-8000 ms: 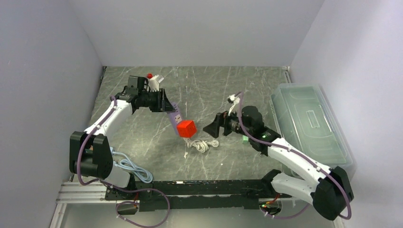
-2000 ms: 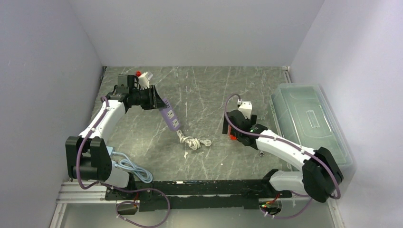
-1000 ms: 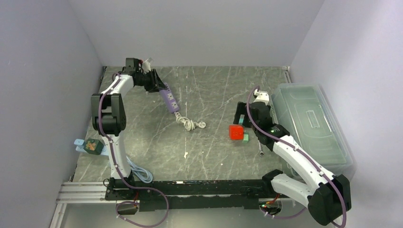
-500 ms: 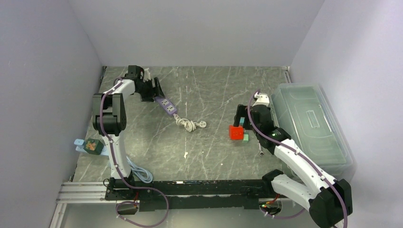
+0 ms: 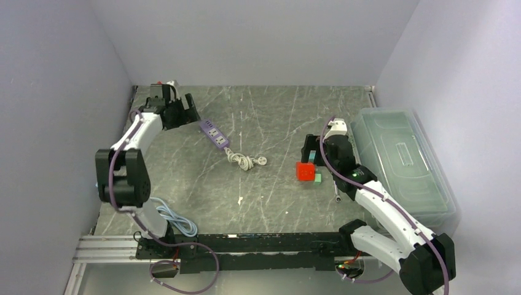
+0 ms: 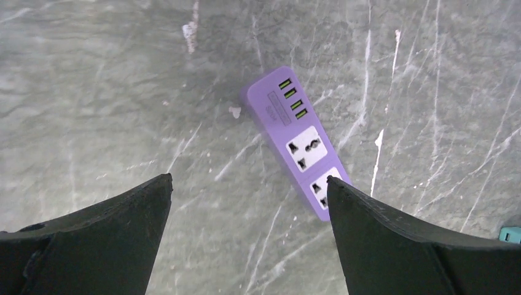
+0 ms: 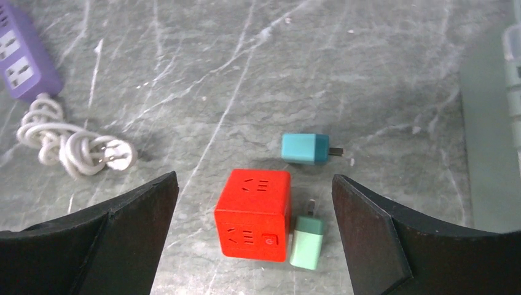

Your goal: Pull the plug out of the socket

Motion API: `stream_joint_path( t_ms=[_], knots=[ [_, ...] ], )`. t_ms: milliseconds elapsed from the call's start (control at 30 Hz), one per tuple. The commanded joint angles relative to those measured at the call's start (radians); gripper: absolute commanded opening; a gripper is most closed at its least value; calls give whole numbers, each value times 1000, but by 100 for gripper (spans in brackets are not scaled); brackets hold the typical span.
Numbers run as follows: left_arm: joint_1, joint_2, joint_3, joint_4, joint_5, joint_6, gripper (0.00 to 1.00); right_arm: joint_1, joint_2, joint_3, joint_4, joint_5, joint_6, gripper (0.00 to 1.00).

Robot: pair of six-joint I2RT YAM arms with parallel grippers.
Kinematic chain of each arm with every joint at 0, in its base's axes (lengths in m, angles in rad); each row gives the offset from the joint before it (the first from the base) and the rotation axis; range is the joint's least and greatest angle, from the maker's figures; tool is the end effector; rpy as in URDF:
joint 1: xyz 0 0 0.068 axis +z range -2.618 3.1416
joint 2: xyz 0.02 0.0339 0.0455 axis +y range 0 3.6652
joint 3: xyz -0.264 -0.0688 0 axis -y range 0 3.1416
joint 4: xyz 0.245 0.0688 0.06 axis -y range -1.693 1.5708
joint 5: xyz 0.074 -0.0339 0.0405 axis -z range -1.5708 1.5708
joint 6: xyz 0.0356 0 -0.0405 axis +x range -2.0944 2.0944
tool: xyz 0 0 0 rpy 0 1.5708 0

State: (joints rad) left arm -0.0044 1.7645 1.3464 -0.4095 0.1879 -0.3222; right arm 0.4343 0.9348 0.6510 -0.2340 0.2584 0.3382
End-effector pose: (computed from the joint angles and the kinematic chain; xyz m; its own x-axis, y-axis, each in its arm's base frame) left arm 0.3928 -0.0084 0.2477 -0.7398 -0.3078 -0.5983 -0.1092 0.9323 -0.3447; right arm 0.1938 0.0799 0.2612 -0.4917 0.1255 -0.8617 -0.0448 0.9846 0.1690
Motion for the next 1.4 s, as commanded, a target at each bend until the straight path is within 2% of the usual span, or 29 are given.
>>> stream_joint_path(
  t_ms=[0,100,167,233,333,400,467,667,867,1200,1367],
  knots=[
    [1,-167,-84,-17,-107,-52,100,-3,-11,19,106,-195,-88,100],
    [50,-230,-106,-93,-122,-23,100,0,28,33,160,-426,-88,98],
    [93,-275,-130,-123,-111,-5,100,22,76,49,201,-523,-58,95],
    [137,-319,-164,-143,-112,17,100,93,132,70,228,-531,-37,94],
    [155,-368,-197,-165,-164,37,100,254,233,124,271,-454,-18,93],
    [156,-391,-186,-180,-145,37,100,334,329,151,338,-479,42,91],
    [155,-410,-178,-165,-115,35,100,398,418,176,417,-513,92,83],
    [155,-442,-161,-179,-72,35,100,589,709,348,503,-561,186,74],
    [156,-492,-176,-162,-41,39,100,661,926,443,649,-697,355,66],
    [156,-517,-185,-159,-30,38,100,747,1115,552,681,-723,443,56],
    [158,-526,-191,-153,-40,39,100,779,1190,623,689,-770,476,55]
  ],
)
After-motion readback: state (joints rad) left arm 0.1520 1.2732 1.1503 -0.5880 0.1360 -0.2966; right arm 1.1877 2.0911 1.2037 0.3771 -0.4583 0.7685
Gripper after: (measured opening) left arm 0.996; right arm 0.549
